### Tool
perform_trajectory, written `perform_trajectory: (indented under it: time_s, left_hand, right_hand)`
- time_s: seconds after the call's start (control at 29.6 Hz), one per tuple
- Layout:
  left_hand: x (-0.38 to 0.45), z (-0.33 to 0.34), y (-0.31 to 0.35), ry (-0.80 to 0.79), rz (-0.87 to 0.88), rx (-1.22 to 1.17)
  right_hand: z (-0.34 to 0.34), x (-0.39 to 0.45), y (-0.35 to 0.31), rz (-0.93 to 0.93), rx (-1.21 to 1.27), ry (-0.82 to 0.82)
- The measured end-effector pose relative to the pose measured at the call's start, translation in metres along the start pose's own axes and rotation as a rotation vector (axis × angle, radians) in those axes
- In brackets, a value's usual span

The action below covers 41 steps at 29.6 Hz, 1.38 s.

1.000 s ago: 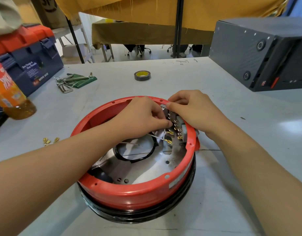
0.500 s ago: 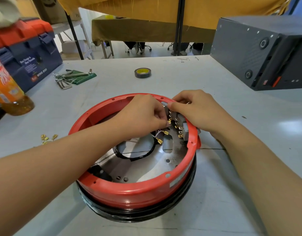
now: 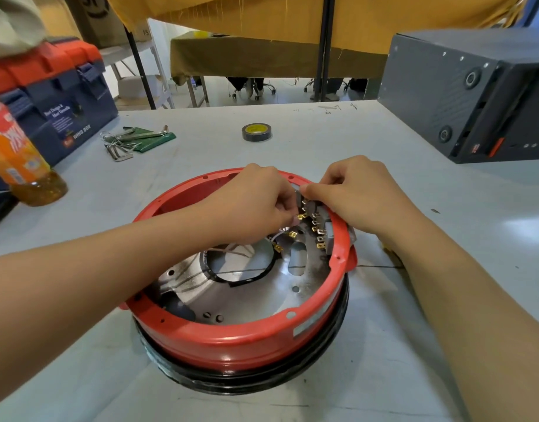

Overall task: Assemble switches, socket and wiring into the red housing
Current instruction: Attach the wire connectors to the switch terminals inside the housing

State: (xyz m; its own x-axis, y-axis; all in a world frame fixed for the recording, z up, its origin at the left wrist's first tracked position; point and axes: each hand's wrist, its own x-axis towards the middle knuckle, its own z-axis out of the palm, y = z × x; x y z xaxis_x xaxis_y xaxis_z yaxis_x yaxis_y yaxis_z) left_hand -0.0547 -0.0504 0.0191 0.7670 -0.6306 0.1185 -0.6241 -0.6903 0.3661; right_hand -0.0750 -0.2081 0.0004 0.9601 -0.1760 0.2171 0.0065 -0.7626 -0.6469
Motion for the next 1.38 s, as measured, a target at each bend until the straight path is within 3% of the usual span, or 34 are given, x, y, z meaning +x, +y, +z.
perform_trajectory:
  time_s: [0.24,0.61,0.88,1.15,1.38]
  left_hand:
    - [0.006,0.000,0.004,-0.004,-0.004,0.046]
    - [0.009,0.003,0.000,-0.035,-0.023,0.014]
    - [0.007,0.005,-0.006,-0.016,0.016,0.001]
    - [0.007,0.007,-0.007,-0.001,0.021,0.017]
    - [0.007,0.001,-0.006,-0.043,0.044,0.029]
  right_hand:
    - [-0.002,-0.002,-0.002,0.013,0.009,0.020]
    - [-0.006,-0.001,0.000,0.009,0.042,-0.099]
    - [0.001,0.000,0.004,0.021,-0.014,-0.050]
    - [0.013,-0.002,-0.002,0.049,0.381,-0.154]
    - [0.010,-0.001,0.004,0.002,0.432,-0.226]
